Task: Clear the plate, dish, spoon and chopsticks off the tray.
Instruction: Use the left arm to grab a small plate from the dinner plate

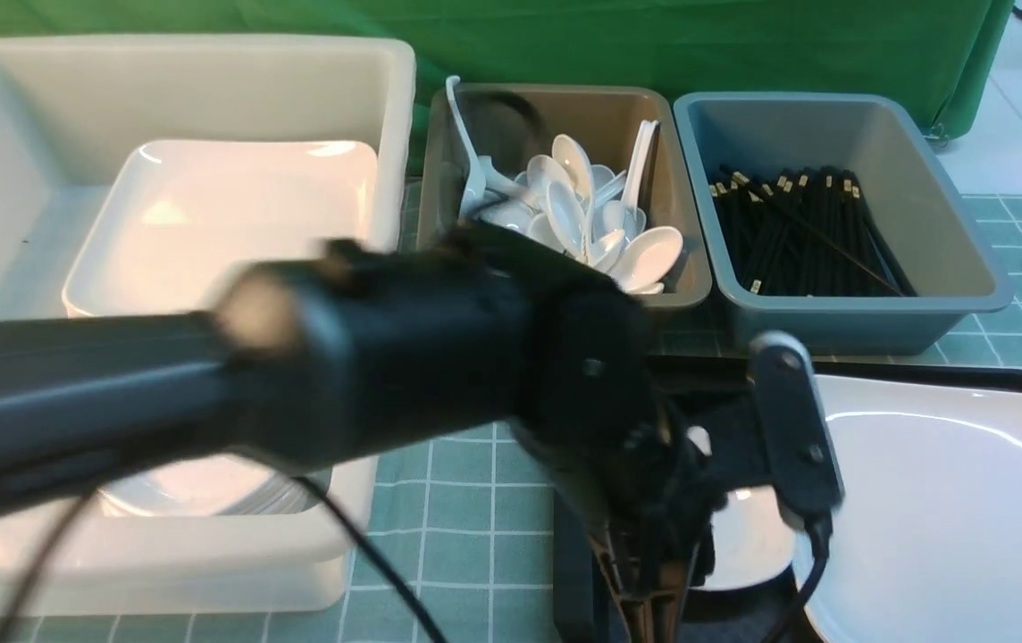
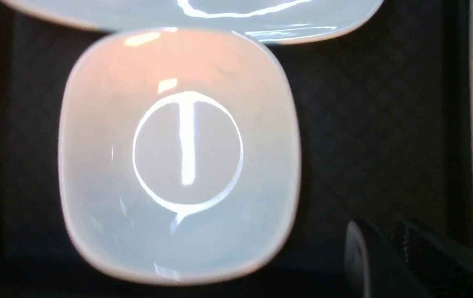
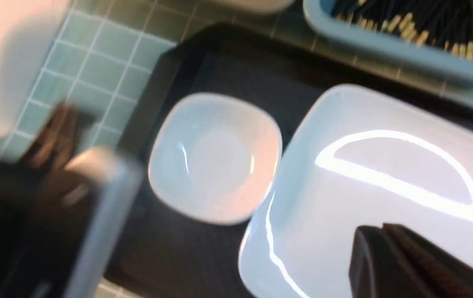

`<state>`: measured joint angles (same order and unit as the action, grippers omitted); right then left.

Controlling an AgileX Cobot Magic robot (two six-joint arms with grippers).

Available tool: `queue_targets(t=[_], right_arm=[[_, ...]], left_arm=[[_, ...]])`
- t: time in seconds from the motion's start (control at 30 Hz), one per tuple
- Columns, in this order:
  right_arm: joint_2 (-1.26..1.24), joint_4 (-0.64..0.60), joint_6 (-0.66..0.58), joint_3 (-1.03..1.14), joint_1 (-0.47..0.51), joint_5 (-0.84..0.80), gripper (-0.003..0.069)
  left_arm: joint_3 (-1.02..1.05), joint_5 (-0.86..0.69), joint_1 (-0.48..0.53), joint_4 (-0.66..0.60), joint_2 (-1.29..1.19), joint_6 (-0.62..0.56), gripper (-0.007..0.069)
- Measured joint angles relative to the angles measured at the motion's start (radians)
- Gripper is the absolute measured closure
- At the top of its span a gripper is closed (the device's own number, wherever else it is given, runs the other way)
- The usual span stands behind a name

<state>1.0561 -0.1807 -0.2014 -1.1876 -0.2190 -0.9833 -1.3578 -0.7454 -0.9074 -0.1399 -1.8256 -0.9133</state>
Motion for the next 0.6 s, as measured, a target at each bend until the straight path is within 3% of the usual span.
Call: queue_targets(t=[0.1,0.13,0.3,0.47,0.6], right_arm=[[-0.099,0.008,0.0,0.106,-0.001,0.036,0.0605],[-0.169,0.011,0.001,0.163,-0.001,0.042,0.0603],[-0.265,0.011,0.001,0.24,-0.001,0.029,0.0594],[-0.276,0.011,-0.001,0.257,-0.001,0.012,0.0591],[-0.277,0.011,-0.003,0.263,-0.001,-0.004,0.0583]], left_arm=[[-0.012,0.018,0.0,-0.001,-0.045,-0.077,0.0456],[-0.013,0.044,0.0,0.004,-0.078,-0.114,0.0386],[-0.013,0.119,0.0,0.082,-0.132,-0.135,0.0218],[-0.013,0.174,0.0,0.133,-0.167,-0.135,0.0183],[-0.017,0.19,0.0,0.161,-0.201,-0.135,0.0229]])
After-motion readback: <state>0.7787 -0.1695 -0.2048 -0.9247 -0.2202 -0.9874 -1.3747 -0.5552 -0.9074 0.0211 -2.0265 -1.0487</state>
